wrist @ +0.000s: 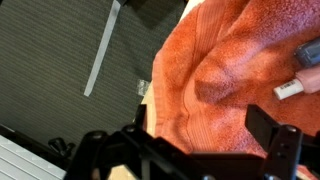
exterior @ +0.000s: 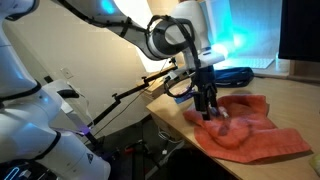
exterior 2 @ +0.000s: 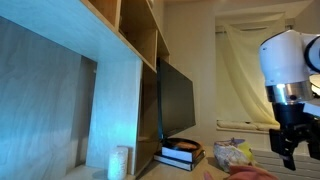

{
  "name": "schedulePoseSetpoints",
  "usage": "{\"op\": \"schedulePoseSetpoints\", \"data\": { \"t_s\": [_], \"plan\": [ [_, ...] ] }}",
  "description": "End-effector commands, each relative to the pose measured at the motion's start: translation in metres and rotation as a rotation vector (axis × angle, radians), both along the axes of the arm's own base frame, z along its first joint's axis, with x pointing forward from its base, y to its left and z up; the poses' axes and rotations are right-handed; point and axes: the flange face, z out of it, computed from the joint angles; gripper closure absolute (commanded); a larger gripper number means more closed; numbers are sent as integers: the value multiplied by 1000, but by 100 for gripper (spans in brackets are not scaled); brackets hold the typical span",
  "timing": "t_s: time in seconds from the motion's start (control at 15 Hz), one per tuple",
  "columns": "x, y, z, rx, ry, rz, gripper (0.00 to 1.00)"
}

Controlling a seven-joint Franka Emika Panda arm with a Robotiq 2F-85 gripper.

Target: Put the towel on the bag

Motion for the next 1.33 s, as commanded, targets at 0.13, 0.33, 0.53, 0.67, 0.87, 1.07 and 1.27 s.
{"op": "schedulePoseSetpoints", "data": {
  "t_s": [0.13,0.33,0.53,0.67,0.87,1.07,1.27],
  "plan": [
    [2,3,5,2,-19,3,0],
    [10,-2,-15,-11,-25,-30,0],
    [17,-14,-49,8,14,-35,0],
    [22,-23,-73,20,19,-46,0],
    [31,-38,-111,39,24,-81,0],
    [38,-49,-140,64,38,-115,0],
    [45,-51,-157,78,55,-124,0]
  ]
}}
